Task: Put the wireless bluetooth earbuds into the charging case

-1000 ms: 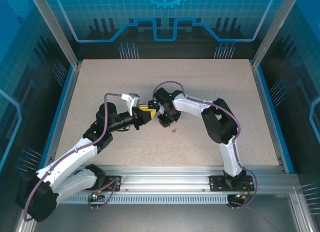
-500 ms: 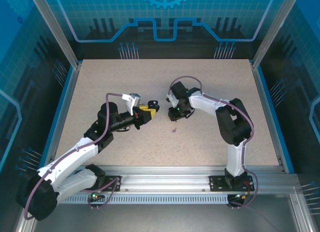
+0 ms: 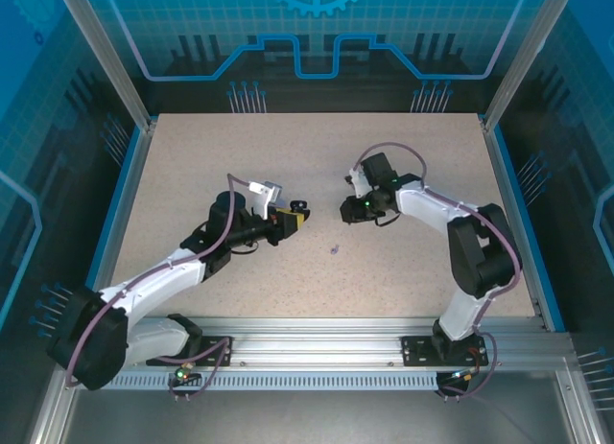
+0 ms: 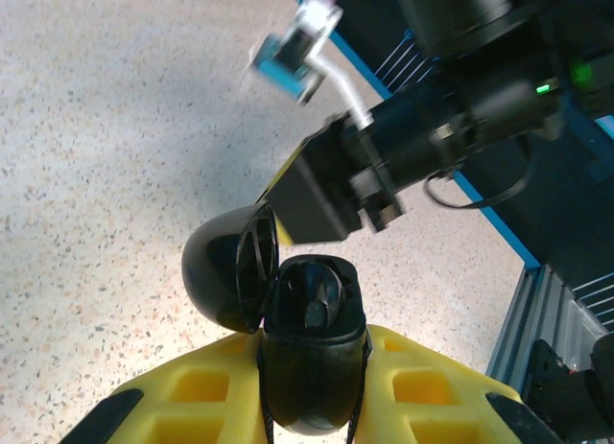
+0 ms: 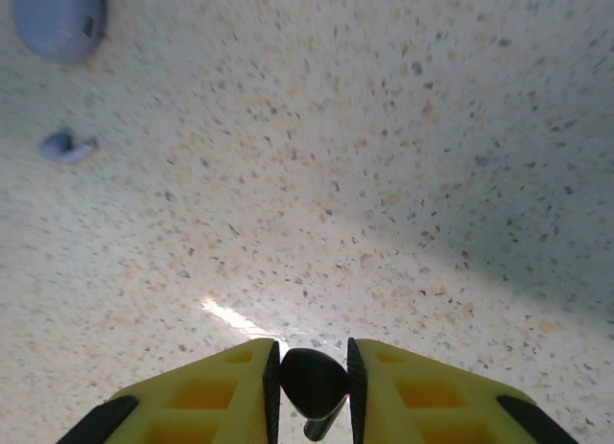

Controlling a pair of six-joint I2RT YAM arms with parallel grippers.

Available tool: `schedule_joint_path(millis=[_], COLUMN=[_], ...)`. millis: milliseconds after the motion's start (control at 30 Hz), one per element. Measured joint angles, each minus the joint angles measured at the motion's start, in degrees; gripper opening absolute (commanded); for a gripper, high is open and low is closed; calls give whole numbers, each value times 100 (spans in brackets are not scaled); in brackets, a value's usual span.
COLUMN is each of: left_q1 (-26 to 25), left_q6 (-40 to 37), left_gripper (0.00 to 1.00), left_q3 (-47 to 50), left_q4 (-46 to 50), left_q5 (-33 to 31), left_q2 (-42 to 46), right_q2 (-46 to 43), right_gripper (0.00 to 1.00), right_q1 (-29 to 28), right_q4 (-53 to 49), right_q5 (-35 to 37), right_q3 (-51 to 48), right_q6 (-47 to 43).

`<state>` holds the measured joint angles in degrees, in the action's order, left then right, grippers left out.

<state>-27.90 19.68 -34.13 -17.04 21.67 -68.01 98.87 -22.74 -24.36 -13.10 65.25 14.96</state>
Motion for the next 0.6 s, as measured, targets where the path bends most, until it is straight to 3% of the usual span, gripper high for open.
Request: schedule_joint_path(millis=[600], left_q1=[-39], left_q6=[466], left_gripper=[0], left_q3=[-334], left_q4=[-1320], left_q5=[256], left_q2=[-1357], right_q2=[-2107], right_gripper=[26], right_q1=[116], right_q4=[1016], right_q5=[-688], right_q3=[-645], right_q6=[522])
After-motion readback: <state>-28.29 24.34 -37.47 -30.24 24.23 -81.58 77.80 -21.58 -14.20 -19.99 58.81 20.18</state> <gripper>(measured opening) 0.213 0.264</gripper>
